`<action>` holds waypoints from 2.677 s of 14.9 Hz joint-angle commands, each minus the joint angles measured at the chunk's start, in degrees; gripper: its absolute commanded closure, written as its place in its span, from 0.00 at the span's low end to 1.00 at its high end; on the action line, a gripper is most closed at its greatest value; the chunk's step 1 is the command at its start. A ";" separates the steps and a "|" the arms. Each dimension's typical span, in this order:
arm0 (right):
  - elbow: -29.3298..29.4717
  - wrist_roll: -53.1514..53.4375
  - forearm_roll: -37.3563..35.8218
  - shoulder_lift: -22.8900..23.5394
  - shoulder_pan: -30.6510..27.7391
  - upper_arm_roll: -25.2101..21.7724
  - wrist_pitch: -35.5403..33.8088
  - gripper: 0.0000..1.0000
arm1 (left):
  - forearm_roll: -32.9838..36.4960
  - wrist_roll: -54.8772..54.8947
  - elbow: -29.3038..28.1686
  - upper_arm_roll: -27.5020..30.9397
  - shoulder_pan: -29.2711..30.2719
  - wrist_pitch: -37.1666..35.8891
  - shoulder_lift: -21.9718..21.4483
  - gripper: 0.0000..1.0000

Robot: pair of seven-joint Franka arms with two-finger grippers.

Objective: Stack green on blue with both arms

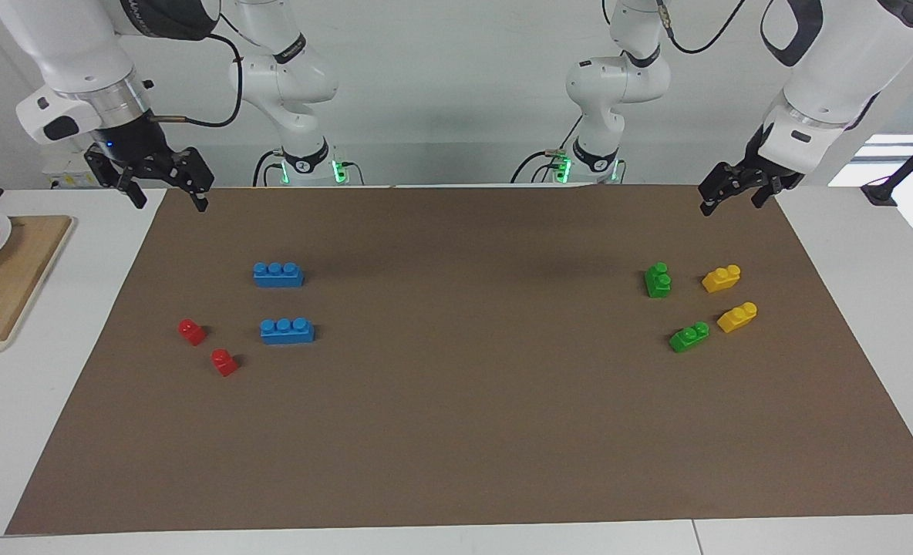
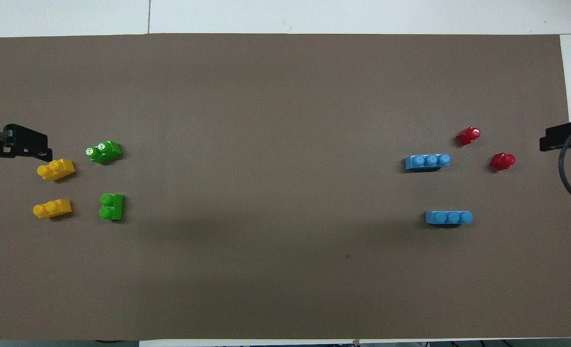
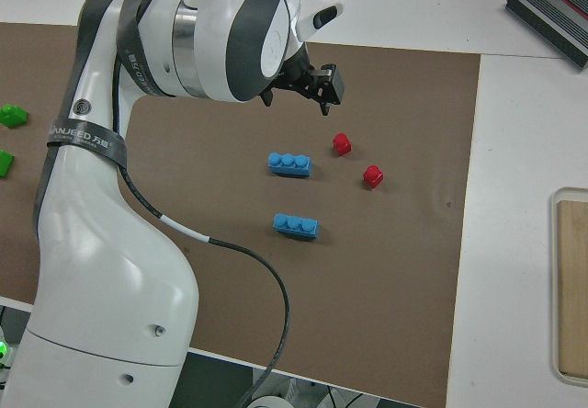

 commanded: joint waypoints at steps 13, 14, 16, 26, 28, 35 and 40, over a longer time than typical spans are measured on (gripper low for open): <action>-0.49 -0.91 -0.10 -0.93 -0.78 0.38 -1.04 0.00 | 0.47 0.92 -2.12 0.68 -0.68 0.81 -1.58 0.00; -0.49 -0.91 -0.10 -0.85 -0.78 0.29 -1.04 0.00 | 0.47 0.92 -2.12 0.68 -0.59 0.82 -1.67 0.00; -0.49 -0.91 -0.10 -0.85 -0.78 0.38 -1.04 0.00 | 0.47 0.83 -2.03 0.68 -0.68 0.82 -1.59 0.00; -0.49 -0.82 -0.10 -0.93 -0.78 0.38 -1.04 0.00 | 0.91 -0.40 -5.97 0.59 0.02 3.08 -3.60 0.00; -0.49 -0.91 -0.10 -0.85 -0.78 0.29 -1.04 0.00 | 1.00 -0.31 -11.93 0.59 0.20 8.35 -5.79 0.00; -0.49 -0.90 -0.10 -0.85 -0.78 0.29 -1.04 0.00 | 1.00 2.32 -26.81 0.68 1.60 19.97 -8.53 0.00; -0.49 -0.91 -0.10 -0.85 -0.78 0.29 -1.04 0.00 | 1.00 2.24 -33.21 0.59 0.91 23.74 -7.92 0.00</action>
